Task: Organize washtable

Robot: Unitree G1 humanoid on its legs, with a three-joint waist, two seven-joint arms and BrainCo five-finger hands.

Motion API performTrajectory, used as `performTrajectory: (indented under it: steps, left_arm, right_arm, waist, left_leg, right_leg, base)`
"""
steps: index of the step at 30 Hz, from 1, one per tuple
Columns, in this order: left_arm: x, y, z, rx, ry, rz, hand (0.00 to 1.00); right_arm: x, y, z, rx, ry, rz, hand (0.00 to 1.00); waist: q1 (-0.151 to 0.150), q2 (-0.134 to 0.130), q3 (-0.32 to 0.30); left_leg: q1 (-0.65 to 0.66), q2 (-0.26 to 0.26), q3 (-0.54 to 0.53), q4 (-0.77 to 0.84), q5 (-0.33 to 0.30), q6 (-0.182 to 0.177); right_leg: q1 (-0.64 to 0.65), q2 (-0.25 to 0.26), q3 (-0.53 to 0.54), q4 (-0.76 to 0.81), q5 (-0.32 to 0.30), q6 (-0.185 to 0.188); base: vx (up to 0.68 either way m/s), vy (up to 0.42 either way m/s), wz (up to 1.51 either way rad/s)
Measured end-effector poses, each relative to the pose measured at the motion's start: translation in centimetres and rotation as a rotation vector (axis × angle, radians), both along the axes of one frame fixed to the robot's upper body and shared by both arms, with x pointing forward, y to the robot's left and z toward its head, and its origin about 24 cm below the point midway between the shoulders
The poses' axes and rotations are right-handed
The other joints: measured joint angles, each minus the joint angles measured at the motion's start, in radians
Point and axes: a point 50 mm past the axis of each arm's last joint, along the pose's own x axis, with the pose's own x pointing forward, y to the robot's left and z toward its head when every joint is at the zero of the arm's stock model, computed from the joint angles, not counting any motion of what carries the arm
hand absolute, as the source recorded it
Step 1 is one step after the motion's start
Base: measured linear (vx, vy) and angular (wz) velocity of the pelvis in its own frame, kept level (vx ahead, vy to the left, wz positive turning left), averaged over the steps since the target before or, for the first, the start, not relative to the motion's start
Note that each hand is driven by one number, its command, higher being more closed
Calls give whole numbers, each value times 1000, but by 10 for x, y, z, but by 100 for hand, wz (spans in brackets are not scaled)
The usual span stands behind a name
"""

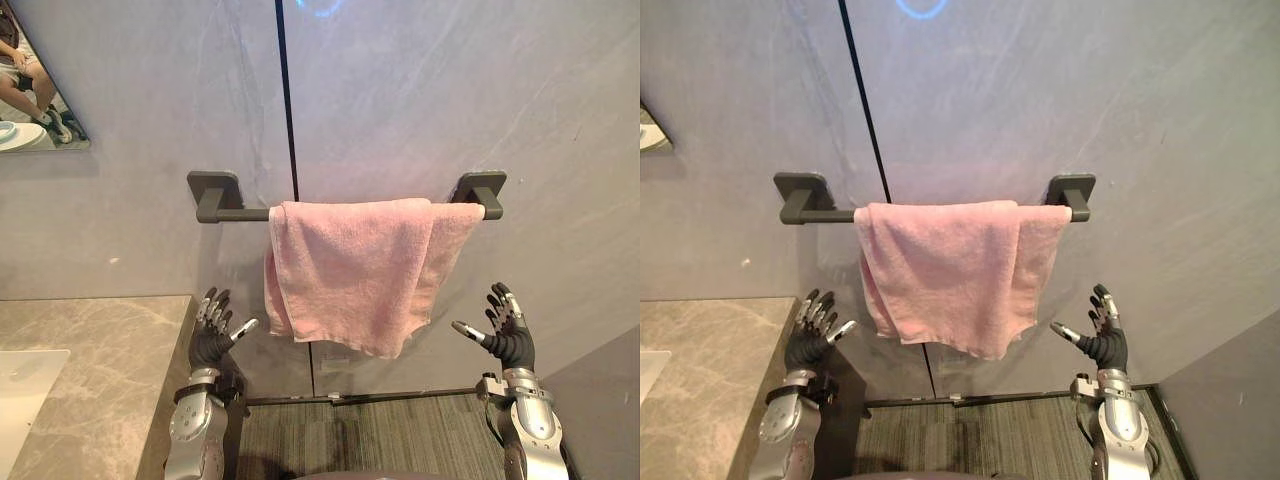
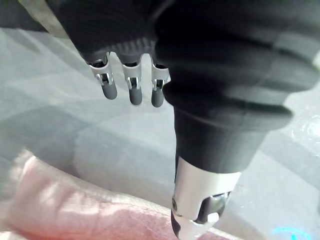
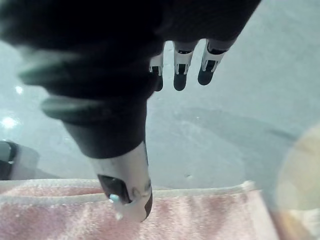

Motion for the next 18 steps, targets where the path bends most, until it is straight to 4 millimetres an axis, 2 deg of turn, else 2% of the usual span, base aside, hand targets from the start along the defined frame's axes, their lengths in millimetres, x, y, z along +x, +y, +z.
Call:
performTrajectory:
  steps: [3,5,6,8,9,11,18]
  left_arm:
    - [-10,2,-8,19,46,2,0]
    - [-18,2,-24,36,127,-10,0]
    - [-20,2,-28,45,151,-15,0]
    - [-31,1,-49,68,263,-33,0]
    - [-34,1,-53,74,291,-38,0]
    - [-45,0,-69,105,388,-49,0]
    - [-77,-1,-104,89,614,-55,0]
  right_arm:
    - [-7,-2,-10,-39,65,-4,0]
    - [-14,-3,-33,-30,174,-10,0]
    - [-16,-2,-39,-28,201,-8,0]
    - [-25,3,-63,-6,318,-3,0]
    - [-27,4,-68,0,344,-1,0]
    - [-40,8,-90,6,460,12,0]
    - [-70,16,-130,71,691,12,0]
  waist:
    - [2,0,0]
    - [4,2,-2]
    - [5,3,-3]
    - [6,10,-7]
    - [6,11,-8]
    - [8,14,-9]
    - [29,14,-8]
  left_leg:
    - [0,1,1,0,-4,-3]
    - [-1,1,1,0,-4,-3]
    - [-1,1,2,0,-4,-3]
    - [-2,1,2,0,-6,-1]
    - [-2,1,2,0,-6,-1]
    - [-2,2,3,0,-8,-1]
    - [-1,0,2,0,-8,2]
  right_leg:
    - [0,0,1,0,-1,2]
    - [-1,-1,1,0,0,1]
    - [-1,-1,1,0,0,1]
    - [-2,-1,1,0,-1,2]
    - [-2,-1,1,0,-3,2]
    - [-2,-1,0,0,-5,3]
    - [-2,-3,-1,5,-10,1]
  base:
    - [0,0,0]
    - [0,0,0]
    - [0,0,0]
    - [0,0,0]
    - [0,0,0]
    - [0,0,0]
    - [0,0,0]
